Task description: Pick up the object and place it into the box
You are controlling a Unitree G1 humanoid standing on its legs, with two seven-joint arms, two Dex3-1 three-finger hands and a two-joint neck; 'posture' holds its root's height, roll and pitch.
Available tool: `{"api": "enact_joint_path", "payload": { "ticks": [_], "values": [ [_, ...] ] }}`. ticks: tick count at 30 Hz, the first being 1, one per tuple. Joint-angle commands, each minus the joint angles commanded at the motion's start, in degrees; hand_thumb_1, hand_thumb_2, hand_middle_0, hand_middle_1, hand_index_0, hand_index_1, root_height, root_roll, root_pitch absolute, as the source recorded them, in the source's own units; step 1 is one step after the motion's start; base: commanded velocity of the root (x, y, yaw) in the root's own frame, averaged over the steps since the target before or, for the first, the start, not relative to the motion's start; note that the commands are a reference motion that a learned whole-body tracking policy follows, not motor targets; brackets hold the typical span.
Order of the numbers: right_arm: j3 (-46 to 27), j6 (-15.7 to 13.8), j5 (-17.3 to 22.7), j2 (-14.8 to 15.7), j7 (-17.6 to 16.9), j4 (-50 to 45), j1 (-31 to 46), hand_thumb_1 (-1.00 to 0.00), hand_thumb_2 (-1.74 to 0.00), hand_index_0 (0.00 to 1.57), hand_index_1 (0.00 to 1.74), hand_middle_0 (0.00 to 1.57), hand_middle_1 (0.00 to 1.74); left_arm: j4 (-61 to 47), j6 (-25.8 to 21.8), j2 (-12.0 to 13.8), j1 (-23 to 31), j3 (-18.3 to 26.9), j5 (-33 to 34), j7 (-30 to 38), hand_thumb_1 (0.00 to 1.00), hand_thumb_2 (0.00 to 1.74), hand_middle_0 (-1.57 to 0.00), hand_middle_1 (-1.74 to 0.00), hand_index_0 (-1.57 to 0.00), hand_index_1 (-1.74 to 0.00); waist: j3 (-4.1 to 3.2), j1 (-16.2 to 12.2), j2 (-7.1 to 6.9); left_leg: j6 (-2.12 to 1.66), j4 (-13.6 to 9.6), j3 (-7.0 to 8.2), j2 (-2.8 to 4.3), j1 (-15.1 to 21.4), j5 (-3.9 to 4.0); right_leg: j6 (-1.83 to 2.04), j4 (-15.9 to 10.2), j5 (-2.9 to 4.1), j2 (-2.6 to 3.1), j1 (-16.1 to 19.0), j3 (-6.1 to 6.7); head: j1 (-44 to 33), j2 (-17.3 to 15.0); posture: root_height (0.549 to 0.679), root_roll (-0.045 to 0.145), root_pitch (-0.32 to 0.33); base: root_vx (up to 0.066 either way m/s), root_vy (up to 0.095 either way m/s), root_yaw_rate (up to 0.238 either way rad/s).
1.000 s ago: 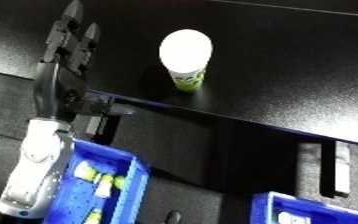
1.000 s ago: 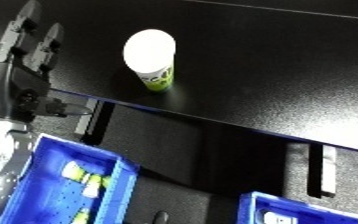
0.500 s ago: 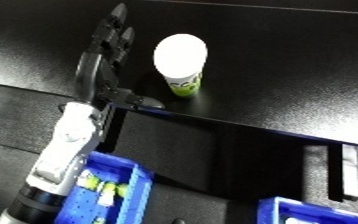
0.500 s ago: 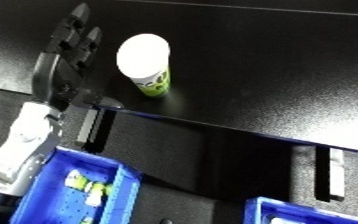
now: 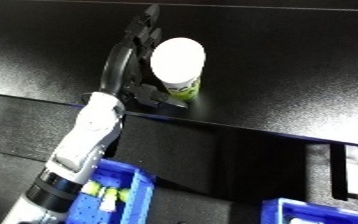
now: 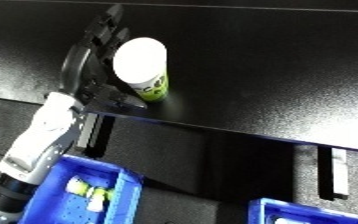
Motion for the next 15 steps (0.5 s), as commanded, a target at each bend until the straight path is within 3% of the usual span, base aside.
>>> {"api": "enact_joint_path", "payload": {
  "ticks": [13, 15],
  "values": [
    [-0.13, -0.29, -0.07, 0.25, -0.05, 0.26, 0.17, 0.0, 0.0, 0.0, 0.0, 0.0, 0.0, 2.61, 1.05, -1.2, -0.96, -1.01, -0.48, -0.36, 0.75, 1.3, -1.18, -1.3, -1.18, -1.3, -0.07, -0.55, 0.09, 0.1, 0.09, 0.0, 0.12, 0.42, -0.33, -0.13, -0.14, -0.15, 0.19, 0.23, 0.2, -0.75, -0.47, 0.625, 0.027, -0.107, 0.001, -0.002, -0.018],
    [-0.21, -0.44, -0.16, 0.25, -0.03, 0.27, 0.28, 0.0, 0.0, 0.0, 0.0, 0.0, 0.0, 2.85, 1.26, -1.29, -0.48, -0.79, -0.83, -0.14, 0.75, 1.3, -1.18, -1.3, -1.18, -1.3, -0.08, -0.48, 0.18, 0.1, 0.1, -0.13, 0.05, 0.41, -0.3, -0.16, -0.09, -0.17, 0.14, 0.23, 0.14, -1.0, -0.3, 0.625, 0.028, -0.108, -0.012, 0.006, 0.02]
  ]
}}
